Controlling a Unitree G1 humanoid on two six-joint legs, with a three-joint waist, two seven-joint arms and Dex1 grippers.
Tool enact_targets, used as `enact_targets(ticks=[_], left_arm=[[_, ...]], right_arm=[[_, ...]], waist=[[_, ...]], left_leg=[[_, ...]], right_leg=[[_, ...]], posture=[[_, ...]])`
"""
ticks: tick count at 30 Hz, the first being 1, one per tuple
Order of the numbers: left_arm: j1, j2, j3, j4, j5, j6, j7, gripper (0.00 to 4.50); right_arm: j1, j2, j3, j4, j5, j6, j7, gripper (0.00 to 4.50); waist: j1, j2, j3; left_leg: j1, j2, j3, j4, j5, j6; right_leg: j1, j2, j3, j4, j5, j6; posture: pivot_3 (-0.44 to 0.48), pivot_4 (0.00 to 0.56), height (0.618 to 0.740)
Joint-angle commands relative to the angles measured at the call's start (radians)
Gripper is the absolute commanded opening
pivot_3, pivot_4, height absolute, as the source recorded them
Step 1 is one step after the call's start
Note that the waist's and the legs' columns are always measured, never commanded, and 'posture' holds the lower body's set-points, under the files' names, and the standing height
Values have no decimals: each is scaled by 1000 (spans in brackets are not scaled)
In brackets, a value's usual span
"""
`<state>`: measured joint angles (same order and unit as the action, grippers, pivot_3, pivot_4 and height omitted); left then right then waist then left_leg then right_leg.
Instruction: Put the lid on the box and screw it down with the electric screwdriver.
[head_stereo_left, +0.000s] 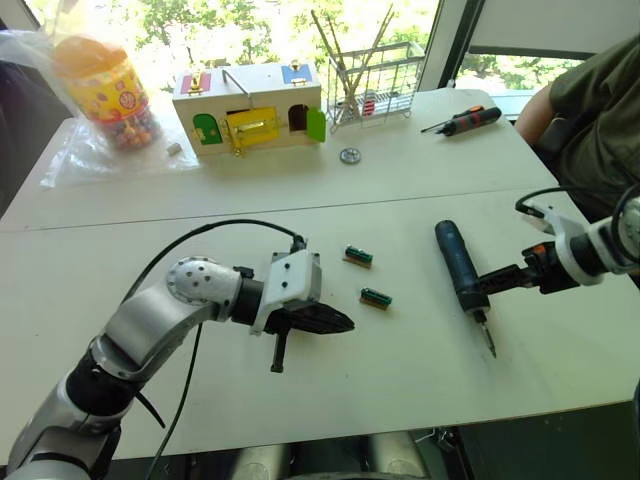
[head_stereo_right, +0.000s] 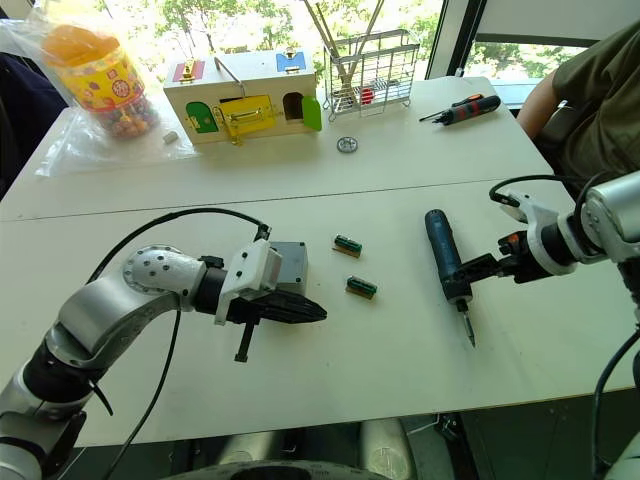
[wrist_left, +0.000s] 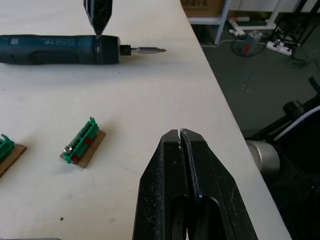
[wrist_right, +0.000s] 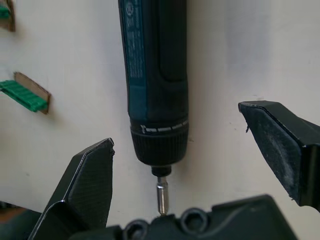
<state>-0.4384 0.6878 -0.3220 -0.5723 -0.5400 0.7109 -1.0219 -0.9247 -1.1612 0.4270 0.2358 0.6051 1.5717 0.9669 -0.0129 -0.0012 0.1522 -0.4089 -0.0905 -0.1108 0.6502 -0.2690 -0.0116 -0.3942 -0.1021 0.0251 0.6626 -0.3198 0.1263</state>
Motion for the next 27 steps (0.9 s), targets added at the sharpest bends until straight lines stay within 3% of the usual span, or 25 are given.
enact_targets(ticks=[1,10,14,21,27], left_arm=[[18,-2,13,-45,3,0,30,0],[53,-5,-8,-59,34,8,94,0],[67,-10,-22,-41,65,-6,105,0],[68,-31,-28,-19,107,-16,128,0],[78,-18,-9,-20,116,-14,126,0]], right_arm=[[-68,28,84,77,-59,-24,42,4487],[-124,125,296,179,-196,-111,134,4487],[-145,181,366,227,-275,-160,159,4487],[-108,151,502,142,-406,-257,260,1998],[-45,99,510,87,-460,-266,317,1866]], waist=[[3,0,0],[2,-1,0],[-2,-7,-3],[5,-16,-9],[24,-16,-9]], left_leg=[[0,0,0,0,0,0],[0,0,-1,1,1,-2],[1,0,-1,1,1,-2],[2,-1,-2,3,1,-2],[1,0,-4,2,1,-2]], right_leg=[[0,0,0,0,0,0],[0,0,0,0,0,0],[2,1,0,0,0,0],[4,0,-1,0,0,0],[4,0,-2,-1,0,0]], posture=[[0,150,740],[0,150,740],[0,150,740],[0,150,740],[0,150,740]])
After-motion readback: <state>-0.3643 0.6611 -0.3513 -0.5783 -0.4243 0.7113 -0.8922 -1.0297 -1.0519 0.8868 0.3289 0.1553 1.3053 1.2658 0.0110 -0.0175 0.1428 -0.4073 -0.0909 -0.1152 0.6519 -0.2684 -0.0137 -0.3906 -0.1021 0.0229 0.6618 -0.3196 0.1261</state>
